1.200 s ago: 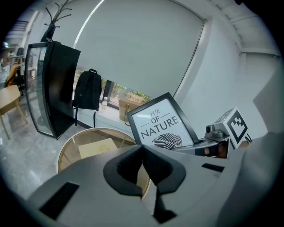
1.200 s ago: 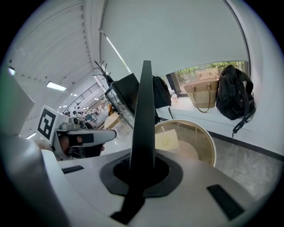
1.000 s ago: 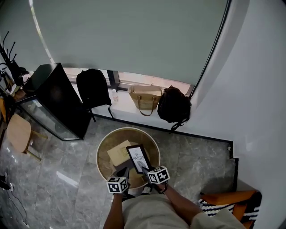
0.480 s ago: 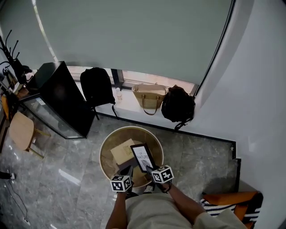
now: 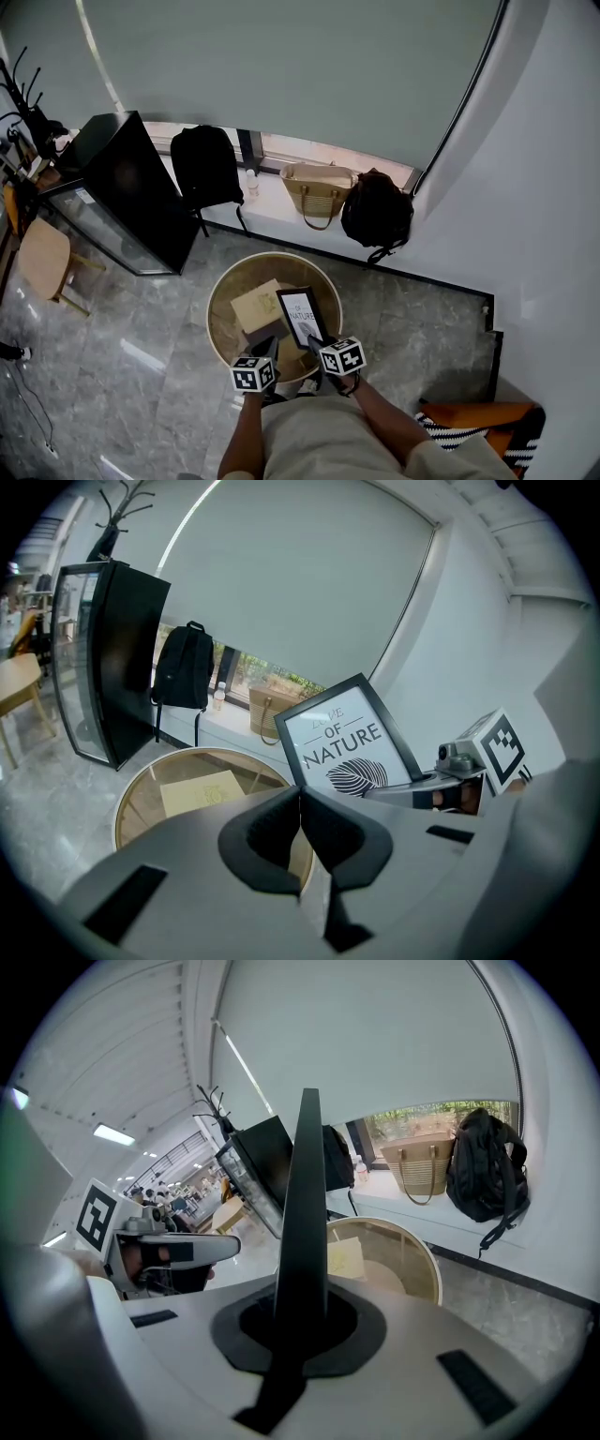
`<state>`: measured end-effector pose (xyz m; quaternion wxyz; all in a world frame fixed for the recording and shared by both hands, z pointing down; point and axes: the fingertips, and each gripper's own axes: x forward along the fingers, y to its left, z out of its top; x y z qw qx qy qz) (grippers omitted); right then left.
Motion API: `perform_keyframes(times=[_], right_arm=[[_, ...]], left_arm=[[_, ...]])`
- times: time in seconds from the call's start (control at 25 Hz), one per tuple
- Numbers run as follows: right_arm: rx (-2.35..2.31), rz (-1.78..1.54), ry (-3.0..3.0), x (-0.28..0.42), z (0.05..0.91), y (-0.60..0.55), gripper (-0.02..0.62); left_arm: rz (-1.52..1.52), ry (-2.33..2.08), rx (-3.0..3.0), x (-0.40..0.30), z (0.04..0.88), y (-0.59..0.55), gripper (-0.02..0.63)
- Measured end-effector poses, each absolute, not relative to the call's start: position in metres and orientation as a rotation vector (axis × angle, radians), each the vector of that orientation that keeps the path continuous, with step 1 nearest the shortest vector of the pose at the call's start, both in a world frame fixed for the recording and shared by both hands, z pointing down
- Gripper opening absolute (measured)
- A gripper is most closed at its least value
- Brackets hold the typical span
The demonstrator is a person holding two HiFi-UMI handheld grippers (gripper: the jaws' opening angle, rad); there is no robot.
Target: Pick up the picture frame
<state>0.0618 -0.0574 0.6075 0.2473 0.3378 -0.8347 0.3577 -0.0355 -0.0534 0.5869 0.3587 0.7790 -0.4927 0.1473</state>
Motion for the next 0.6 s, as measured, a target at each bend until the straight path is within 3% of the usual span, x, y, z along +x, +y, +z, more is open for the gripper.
perform_keyframes(times=[0.6], right_arm=[[0.944, 0.997, -2.274, 0.0685, 0.6107, -0.0648, 0.040]], left_arm=[[0.394, -1.265, 2.009, -0.0320, 0.5899, -0.0564, 0.020]])
